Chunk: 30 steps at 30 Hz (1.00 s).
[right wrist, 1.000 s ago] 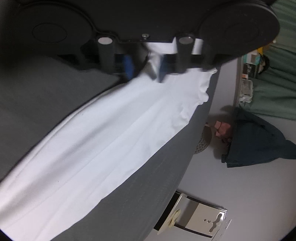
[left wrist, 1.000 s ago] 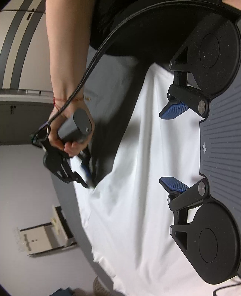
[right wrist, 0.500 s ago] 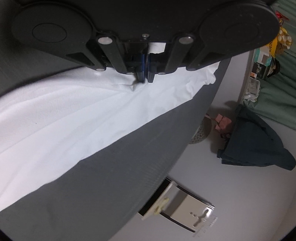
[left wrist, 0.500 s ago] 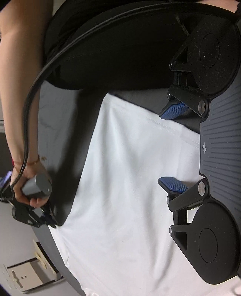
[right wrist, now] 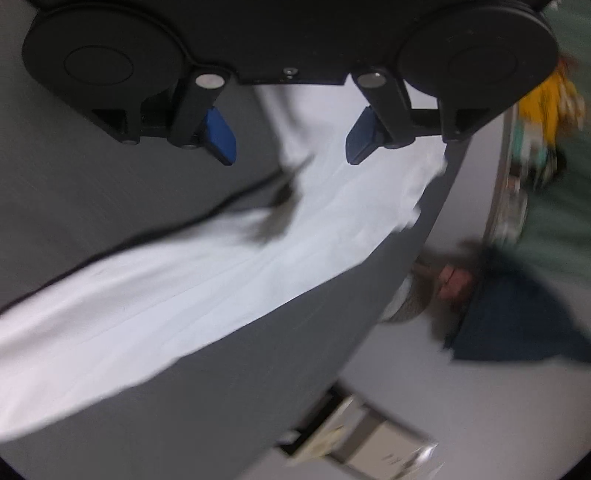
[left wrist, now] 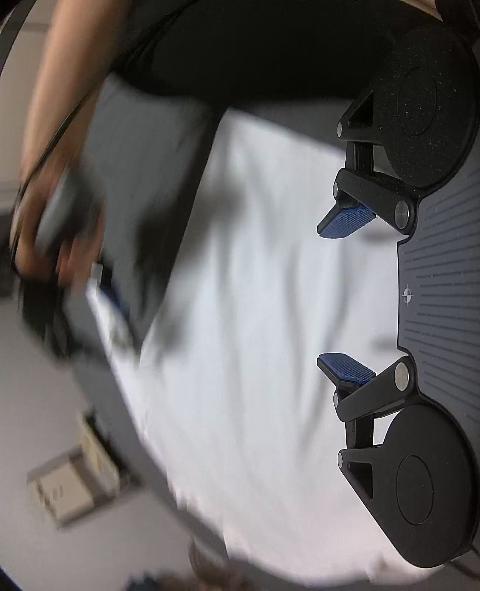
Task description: Fold clothes
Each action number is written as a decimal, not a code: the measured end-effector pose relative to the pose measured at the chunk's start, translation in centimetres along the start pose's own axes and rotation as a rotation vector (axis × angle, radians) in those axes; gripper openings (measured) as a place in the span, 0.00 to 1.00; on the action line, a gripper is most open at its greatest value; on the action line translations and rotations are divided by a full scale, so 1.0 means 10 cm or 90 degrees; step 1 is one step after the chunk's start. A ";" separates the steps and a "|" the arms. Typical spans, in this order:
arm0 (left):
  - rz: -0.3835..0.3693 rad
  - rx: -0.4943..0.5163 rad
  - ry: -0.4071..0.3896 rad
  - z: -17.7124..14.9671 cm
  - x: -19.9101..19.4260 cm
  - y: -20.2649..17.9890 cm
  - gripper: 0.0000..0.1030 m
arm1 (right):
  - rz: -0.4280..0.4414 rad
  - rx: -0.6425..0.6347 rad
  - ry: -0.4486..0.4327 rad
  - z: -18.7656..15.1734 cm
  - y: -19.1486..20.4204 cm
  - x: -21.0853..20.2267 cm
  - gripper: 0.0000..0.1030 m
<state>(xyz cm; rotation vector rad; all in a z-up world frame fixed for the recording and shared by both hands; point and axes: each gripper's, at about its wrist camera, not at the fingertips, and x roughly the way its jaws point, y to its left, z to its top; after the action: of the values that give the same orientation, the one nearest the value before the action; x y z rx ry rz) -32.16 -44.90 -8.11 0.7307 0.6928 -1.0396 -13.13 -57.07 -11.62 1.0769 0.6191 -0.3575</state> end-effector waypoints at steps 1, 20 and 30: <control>0.018 -0.023 -0.007 -0.04 -0.13 0.19 0.72 | 0.022 -0.031 0.003 -0.10 0.12 -0.06 0.64; 0.076 -0.403 0.138 -1.87 -0.76 2.36 0.83 | 0.132 -0.277 0.187 -1.59 1.01 0.19 0.67; 0.083 -0.399 0.166 -2.05 -0.45 2.23 0.33 | 0.127 -0.265 0.216 -1.63 0.95 0.25 0.67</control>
<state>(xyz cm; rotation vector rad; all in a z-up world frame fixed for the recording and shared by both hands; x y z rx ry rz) -16.30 -18.91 -11.89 0.3550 1.1141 -0.5569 -10.72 -38.17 -11.86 0.7904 0.8371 0.1308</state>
